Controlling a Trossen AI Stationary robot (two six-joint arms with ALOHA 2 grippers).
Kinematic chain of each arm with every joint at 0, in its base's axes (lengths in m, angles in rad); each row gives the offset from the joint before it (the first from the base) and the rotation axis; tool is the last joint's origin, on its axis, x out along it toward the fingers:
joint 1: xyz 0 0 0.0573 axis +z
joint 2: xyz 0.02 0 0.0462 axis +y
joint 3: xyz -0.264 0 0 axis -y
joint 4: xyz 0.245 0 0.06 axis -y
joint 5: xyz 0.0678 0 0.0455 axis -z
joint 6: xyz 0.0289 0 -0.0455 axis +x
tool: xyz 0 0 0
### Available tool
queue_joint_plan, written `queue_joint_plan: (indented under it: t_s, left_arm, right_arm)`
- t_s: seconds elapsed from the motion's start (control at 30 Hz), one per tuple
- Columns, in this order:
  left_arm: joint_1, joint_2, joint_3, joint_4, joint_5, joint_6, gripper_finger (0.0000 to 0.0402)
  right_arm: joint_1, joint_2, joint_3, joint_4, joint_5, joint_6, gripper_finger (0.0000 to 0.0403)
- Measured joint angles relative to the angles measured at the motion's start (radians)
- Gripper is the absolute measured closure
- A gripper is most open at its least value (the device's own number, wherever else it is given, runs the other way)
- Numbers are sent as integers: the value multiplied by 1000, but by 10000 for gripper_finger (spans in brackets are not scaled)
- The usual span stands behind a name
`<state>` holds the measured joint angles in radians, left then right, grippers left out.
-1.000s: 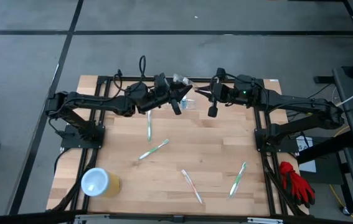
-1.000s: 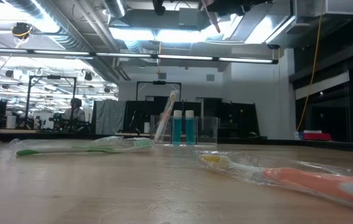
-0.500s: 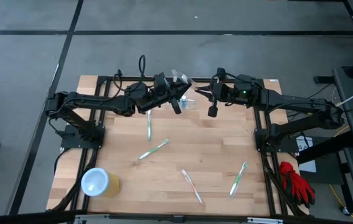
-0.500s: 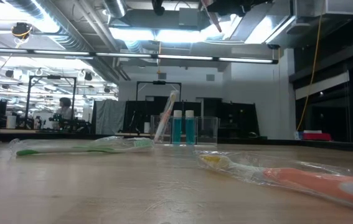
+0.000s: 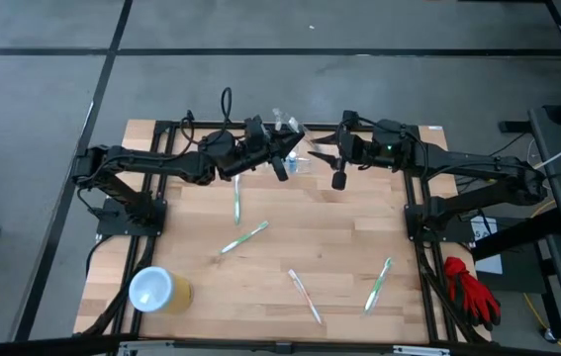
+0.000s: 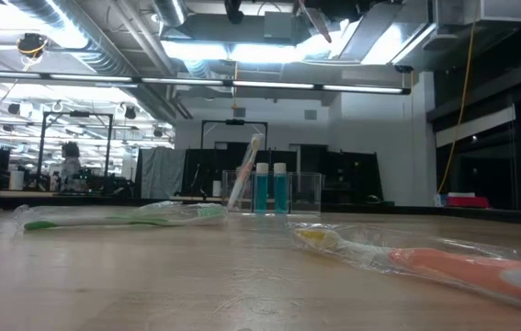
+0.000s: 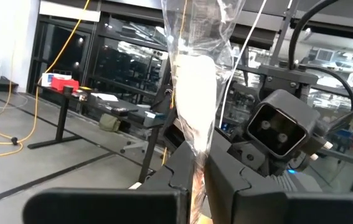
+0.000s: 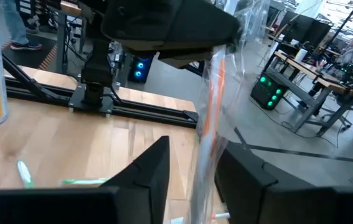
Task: Pick & Place toothbrushing station
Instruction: Put the top orange toothbrush into the transparent organizer
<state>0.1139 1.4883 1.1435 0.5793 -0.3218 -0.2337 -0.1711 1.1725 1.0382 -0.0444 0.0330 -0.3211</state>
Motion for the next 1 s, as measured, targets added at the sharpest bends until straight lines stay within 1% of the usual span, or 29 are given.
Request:
queue_joint_plan:
  t_s: [0.17,0.47,0.67,0.87,1.0]
  left_arm:
    - [0,0,0,0,0,0,381]
    - [0,0,0,0,2,0,382]
    - [0,0,0,0,11,0,382]
    - [0,0,0,-4,5,8,382]
    - [7,0,0,-10,-2,16,382]
  right_arm:
    - [-1,0,0,5,0,10,266]
    - [-4,0,0,18,0,24,264]
    - [-42,-7,0,15,0,23,263]
    - [-82,-41,0,4,-5,17,263]
    - [-97,-59,0,-27,-79,43,263]
